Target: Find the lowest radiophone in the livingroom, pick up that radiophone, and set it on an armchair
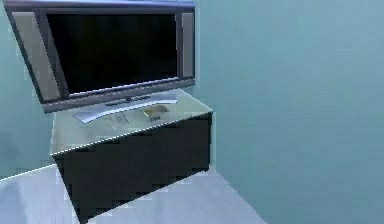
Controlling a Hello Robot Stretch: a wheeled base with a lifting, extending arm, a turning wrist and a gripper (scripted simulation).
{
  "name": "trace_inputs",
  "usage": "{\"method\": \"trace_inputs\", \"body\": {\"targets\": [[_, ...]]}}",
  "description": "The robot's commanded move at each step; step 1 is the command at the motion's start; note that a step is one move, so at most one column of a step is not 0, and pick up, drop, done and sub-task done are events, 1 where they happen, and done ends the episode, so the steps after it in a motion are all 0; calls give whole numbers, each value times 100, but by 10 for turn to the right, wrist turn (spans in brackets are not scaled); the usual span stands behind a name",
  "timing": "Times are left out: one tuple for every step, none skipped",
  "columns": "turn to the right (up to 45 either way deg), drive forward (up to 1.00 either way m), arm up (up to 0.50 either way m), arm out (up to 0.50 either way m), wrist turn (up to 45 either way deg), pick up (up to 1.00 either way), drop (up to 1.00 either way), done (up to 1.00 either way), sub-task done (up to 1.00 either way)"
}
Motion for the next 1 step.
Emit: {"method": "trace_inputs", "body": {"targets": [[450, 0, 0, 0, 0, 0, 0, 0, 0]]}}
